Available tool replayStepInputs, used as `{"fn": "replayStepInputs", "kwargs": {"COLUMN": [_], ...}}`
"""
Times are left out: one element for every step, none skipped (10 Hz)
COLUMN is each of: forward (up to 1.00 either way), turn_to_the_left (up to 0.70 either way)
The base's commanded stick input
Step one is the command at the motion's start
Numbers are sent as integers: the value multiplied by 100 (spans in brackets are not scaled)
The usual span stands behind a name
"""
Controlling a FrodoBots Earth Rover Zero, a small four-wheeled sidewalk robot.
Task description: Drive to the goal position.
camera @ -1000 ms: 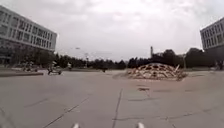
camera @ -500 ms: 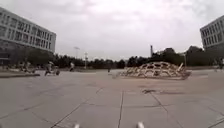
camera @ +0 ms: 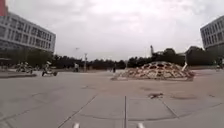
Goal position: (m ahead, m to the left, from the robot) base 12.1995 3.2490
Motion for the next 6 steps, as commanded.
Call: {"fn": "replayStepInputs", "kwargs": {"forward": [85, 85, 85, 85, 85, 85], "turn_to_the_left": [9, 12, 16, 26, 34, 25]}}
